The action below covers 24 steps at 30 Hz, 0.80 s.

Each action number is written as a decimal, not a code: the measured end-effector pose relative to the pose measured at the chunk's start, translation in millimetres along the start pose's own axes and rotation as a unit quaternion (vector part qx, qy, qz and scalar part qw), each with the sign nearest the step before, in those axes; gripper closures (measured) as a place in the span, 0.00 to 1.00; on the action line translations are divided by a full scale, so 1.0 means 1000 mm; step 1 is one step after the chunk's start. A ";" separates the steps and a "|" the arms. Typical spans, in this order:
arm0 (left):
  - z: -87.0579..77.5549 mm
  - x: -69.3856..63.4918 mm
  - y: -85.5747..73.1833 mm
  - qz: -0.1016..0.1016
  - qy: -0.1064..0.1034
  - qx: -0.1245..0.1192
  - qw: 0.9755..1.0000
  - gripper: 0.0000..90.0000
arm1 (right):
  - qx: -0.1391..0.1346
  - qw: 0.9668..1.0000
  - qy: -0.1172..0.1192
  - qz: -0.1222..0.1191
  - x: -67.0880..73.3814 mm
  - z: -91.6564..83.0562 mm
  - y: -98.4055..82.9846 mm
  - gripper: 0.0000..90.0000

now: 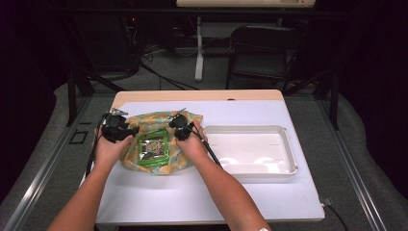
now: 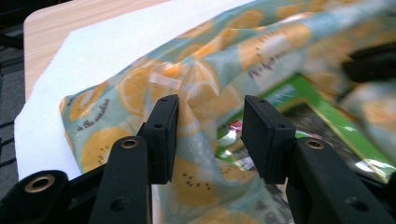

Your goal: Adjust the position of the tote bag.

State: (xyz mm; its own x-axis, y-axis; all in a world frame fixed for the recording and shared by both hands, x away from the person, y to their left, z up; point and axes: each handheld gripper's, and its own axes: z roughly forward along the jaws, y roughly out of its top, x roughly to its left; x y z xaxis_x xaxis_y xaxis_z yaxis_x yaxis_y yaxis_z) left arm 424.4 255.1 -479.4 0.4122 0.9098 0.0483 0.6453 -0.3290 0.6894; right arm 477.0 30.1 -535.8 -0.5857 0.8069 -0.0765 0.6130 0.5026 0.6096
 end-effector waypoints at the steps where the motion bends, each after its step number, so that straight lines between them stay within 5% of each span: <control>1: -0.002 -0.002 0.000 0.004 0.002 0.001 1.000 0.62 | -0.001 1.000 0.000 0.000 0.000 0.000 0.000 0.96; 5: -0.014 -0.010 -0.004 0.017 0.008 -0.004 1.000 0.61 | -0.001 1.000 0.001 0.001 0.000 0.000 0.000 0.96; 17: -0.038 -0.018 -0.032 0.001 0.011 -0.026 1.000 0.55 | 0.006 1.000 0.001 -0.002 -0.001 -0.001 0.000 0.96; 24: -0.022 -0.022 -0.040 0.003 0.030 -0.002 1.000 0.52 | 0.007 1.000 0.002 0.001 0.000 0.000 -0.001 0.94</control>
State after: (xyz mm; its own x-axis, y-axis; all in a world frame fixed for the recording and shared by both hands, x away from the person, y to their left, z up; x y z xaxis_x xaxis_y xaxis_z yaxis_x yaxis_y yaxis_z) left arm 374.9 254.1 -491.9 0.3771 0.9211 0.0964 0.6400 -0.3344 0.6918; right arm 476.6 30.3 -536.6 -0.5862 0.8070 -0.0717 0.6218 0.5049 0.5988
